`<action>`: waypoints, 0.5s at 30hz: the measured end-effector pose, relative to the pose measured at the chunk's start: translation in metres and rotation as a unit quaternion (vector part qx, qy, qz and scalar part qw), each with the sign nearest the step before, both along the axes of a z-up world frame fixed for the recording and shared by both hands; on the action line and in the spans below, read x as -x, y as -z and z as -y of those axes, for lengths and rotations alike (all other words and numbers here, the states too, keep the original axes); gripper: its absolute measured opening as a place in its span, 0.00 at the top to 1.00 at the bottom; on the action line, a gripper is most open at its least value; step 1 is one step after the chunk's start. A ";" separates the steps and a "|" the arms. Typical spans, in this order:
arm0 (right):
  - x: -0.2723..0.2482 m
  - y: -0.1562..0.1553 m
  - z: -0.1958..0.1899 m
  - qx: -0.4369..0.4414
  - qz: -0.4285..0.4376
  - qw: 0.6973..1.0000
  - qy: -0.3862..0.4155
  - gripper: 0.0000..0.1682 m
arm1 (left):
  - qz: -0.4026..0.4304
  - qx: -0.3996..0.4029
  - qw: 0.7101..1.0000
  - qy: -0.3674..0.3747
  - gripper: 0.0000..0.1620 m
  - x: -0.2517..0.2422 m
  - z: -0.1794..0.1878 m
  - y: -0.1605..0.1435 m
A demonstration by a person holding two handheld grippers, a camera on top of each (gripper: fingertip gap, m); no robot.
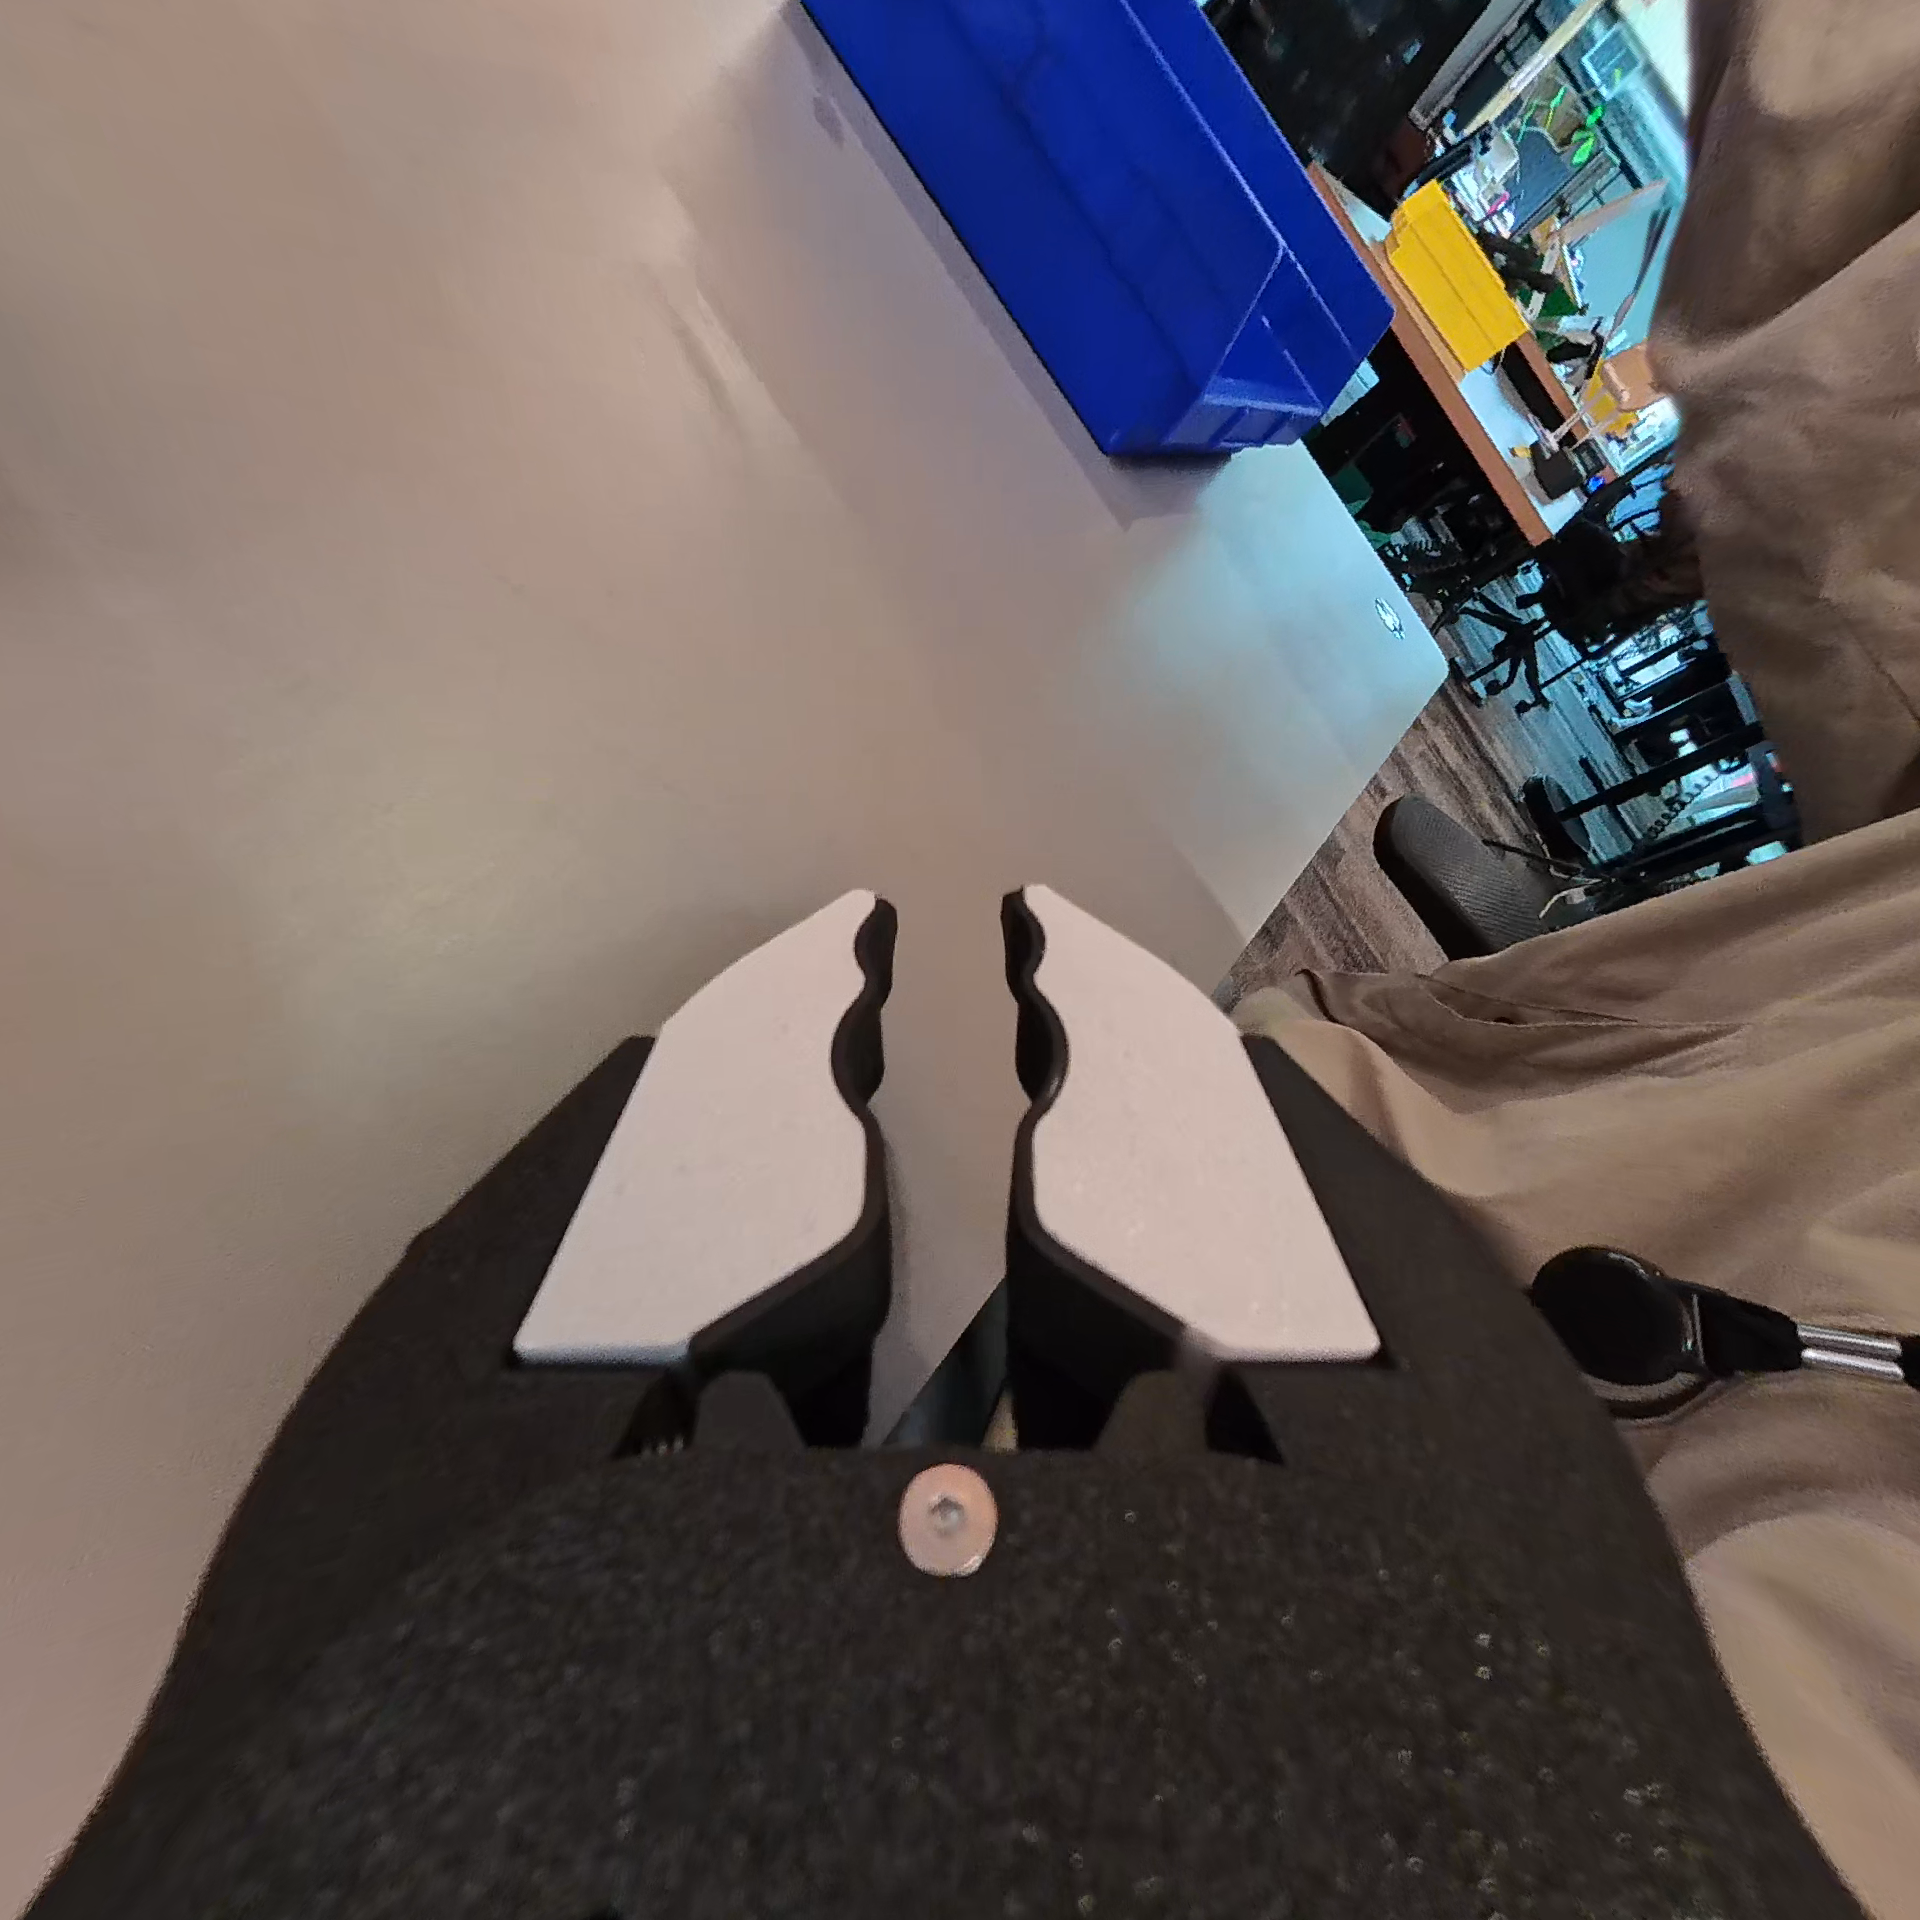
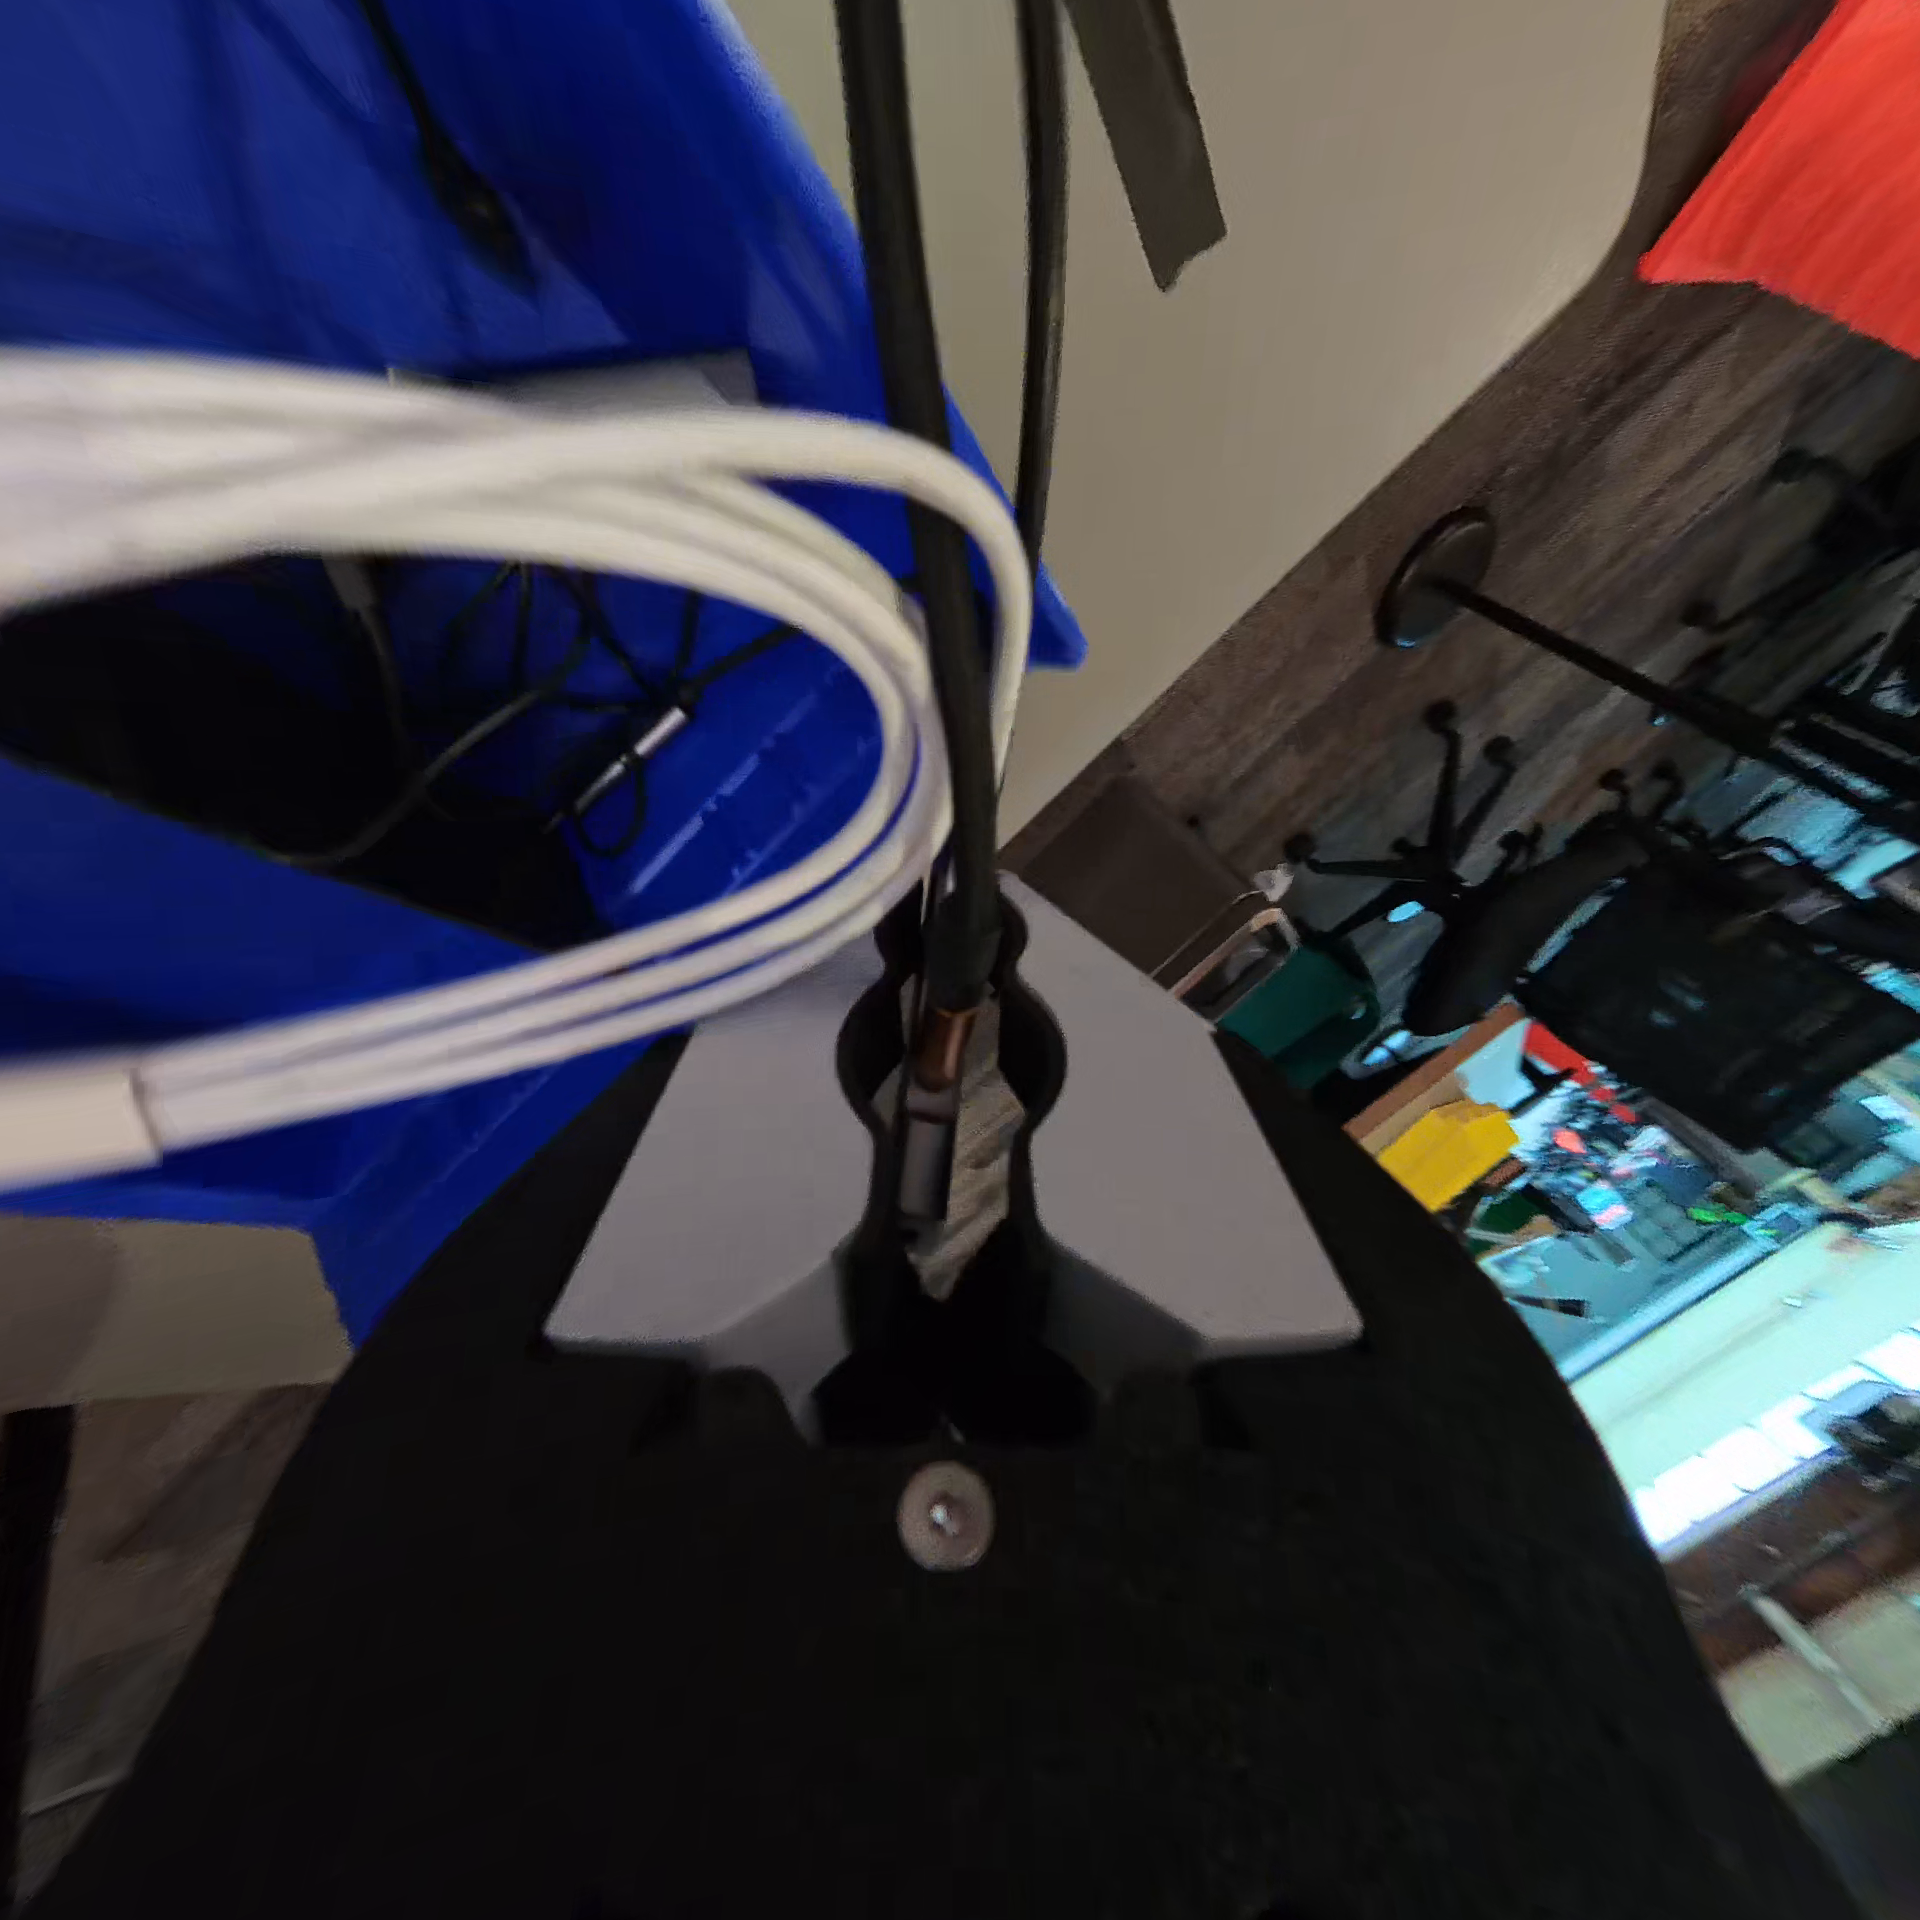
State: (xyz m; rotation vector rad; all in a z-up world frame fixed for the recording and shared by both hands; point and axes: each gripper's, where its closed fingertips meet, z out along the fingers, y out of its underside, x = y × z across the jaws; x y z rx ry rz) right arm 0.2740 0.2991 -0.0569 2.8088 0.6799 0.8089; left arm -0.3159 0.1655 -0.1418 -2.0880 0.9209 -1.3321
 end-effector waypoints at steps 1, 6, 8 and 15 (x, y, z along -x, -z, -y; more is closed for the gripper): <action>0.003 0.008 -0.004 0.013 0.013 1.000 -0.013 0.94 | -0.003 -0.003 1.000 0.002 0.88 0.000 0.001 0.000; 0.047 0.050 -0.010 0.066 0.000 0.997 -0.044 0.94 | -0.007 -0.007 1.000 0.000 0.88 0.001 0.000 0.001; 0.062 0.076 0.000 0.103 -0.028 0.993 -0.040 0.94 | -0.005 -0.004 1.000 -0.001 0.88 0.003 -0.001 0.001; 0.068 0.108 -0.014 0.024 -0.138 0.990 -0.004 0.92 | 0.001 0.004 1.000 -0.003 0.88 0.005 -0.002 0.000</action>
